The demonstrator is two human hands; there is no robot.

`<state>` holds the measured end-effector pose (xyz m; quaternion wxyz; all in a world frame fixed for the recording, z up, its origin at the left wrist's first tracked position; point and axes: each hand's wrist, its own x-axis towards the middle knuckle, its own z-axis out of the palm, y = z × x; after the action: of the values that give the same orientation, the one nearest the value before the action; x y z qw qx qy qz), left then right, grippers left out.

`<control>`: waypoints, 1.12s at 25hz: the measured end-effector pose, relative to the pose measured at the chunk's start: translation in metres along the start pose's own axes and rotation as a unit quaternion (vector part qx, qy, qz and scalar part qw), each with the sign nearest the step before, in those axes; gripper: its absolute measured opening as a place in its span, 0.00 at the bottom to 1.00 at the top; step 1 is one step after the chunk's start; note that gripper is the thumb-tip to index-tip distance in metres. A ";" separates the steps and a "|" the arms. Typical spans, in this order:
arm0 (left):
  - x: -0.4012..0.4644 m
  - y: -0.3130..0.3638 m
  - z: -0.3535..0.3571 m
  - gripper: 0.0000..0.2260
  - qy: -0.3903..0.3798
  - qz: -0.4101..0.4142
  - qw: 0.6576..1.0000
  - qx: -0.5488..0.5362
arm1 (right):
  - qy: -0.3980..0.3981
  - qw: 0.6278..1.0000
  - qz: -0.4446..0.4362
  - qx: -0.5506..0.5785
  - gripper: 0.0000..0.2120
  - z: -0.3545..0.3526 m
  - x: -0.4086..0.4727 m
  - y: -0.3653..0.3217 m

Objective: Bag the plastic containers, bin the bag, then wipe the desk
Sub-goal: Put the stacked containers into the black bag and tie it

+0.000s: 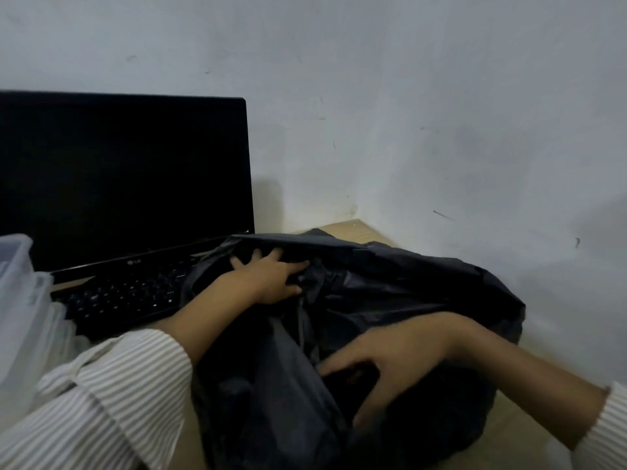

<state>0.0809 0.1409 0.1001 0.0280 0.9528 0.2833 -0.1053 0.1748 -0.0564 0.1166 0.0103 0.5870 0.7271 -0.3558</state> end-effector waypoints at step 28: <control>-0.069 -0.011 -0.002 0.23 0.174 0.093 0.957 -0.211 | 0.359 0.894 0.231 0.138 0.13 -0.060 0.024 0.033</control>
<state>0.0192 0.1139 0.1170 0.1885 0.9509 0.2099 0.1276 0.2200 -0.0028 0.1340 -0.2508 0.8215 0.4693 -0.2050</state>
